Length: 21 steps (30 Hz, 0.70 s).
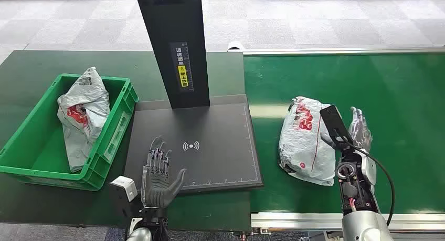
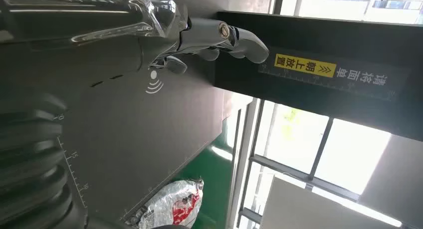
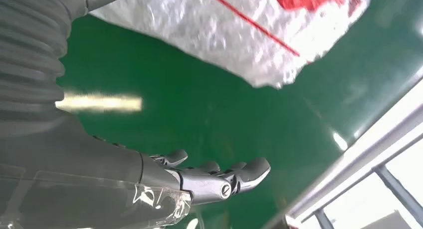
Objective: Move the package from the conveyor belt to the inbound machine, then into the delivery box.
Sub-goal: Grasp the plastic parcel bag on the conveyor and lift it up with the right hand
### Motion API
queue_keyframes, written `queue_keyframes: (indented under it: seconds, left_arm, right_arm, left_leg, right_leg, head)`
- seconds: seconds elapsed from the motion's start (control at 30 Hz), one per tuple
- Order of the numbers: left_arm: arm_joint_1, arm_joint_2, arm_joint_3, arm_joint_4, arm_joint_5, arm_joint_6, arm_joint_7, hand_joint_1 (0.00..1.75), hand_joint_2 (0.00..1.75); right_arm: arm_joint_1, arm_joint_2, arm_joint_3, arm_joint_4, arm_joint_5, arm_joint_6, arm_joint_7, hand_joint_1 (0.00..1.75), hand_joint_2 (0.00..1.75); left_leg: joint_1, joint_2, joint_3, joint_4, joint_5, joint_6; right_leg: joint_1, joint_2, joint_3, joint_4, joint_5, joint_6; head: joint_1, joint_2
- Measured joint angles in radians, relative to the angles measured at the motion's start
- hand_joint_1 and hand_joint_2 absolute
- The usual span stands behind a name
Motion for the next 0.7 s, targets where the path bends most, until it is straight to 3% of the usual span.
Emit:
queue_keyframes:
  seconds: [0.3,0.5,0.63,0.7]
  left_arm:
    - [-0.052,-0.007,-0.013,0.07,0.025,-0.034,-0.029,0.0,1.75]
    - [-0.072,-0.007,-0.019,0.109,0.036,-0.038,-0.039,0.0,1.75]
    - [-0.087,-0.013,-0.027,0.143,0.043,-0.031,-0.046,0.0,1.75]
    - [-0.088,-0.019,-0.029,0.154,0.045,-0.016,-0.049,0.0,1.75]
  right_arm:
    - [-0.037,0.033,0.03,0.222,0.038,0.202,0.014,0.0,1.75]
    - [-0.051,0.05,0.053,0.289,0.069,0.275,0.095,0.01,1.75]
    - [-0.076,0.056,0.08,0.319,0.122,0.328,0.296,1.75,1.75]
    - [-0.083,0.061,0.087,0.327,0.127,0.311,0.345,1.75,1.75]
  left_leg:
    - [0.0,0.0,-0.001,0.0,0.0,0.0]
    - [0.0,0.0,0.0,0.0,0.0,0.0]
    - [0.0,-0.002,0.004,0.0,0.0,0.0]
    - [0.0,-0.005,0.005,0.0,0.0,0.0]
  right_leg:
    - [0.0,0.0,-0.001,0.0,0.0,0.0]
    - [0.0,0.0,-0.001,0.0,0.0,0.0]
    - [0.0,-0.001,0.003,0.0,-0.001,0.0]
    - [0.0,-0.004,0.005,0.0,-0.002,0.001]
  head:
    - [0.0,0.0]
    - [0.0,0.0]
    - [0.0,0.0]
    - [0.0,0.0]
